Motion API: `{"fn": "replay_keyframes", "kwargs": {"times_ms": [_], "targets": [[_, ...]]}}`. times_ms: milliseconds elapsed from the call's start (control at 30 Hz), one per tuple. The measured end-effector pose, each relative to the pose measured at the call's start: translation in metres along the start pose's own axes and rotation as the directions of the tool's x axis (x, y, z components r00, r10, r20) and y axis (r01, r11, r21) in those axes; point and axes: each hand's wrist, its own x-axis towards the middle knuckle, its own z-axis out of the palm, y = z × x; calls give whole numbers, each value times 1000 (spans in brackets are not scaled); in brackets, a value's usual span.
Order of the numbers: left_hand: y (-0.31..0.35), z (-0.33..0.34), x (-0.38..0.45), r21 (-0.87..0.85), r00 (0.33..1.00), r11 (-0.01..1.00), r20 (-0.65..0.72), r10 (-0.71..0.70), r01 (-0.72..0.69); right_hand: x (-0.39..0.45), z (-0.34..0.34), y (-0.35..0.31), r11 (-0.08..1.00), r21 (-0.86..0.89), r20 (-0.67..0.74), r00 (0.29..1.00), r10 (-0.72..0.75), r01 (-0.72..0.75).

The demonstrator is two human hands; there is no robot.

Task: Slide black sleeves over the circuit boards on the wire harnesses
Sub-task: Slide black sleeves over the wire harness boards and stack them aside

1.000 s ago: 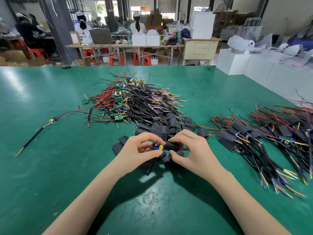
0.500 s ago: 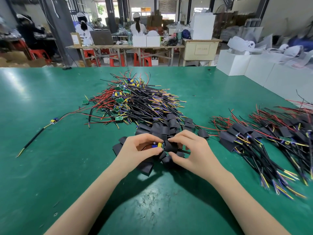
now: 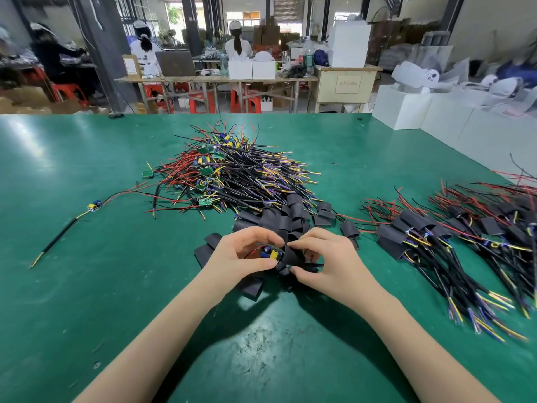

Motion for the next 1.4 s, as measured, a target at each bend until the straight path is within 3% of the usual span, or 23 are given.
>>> {"fn": "replay_keyframes", "kwargs": {"times_ms": [267,400,567,767,967,1200,1400], "targets": [[-6,0,3,-40,999,998,-29,-46,45,0,-2,1,1000,14,-59,998,21,-20],[-6,4,4,-228,979,958,-72,-193,172,0,-1,1,999,-8,-65,997,-40,40],[-3,4,3,-256,957,928,-30,-289,272,0,2,0,996,-57,-88,993,-79,74],[-3,3,2,-158,970,959,-31,-243,235,-2,2,-1,998,-44,-42,998,-48,47],[-1,-2,1,34,995,995,19,-94,93,1,-2,0,1000,-2,-44,999,21,-21],[-5,-8,1,287,997,955,8,74,-73,2,-3,0,998,47,15,999,32,-33],[-6,-9,2,279,996,957,-15,84,-77,2,-5,0,998,57,44,999,9,-12]]}}
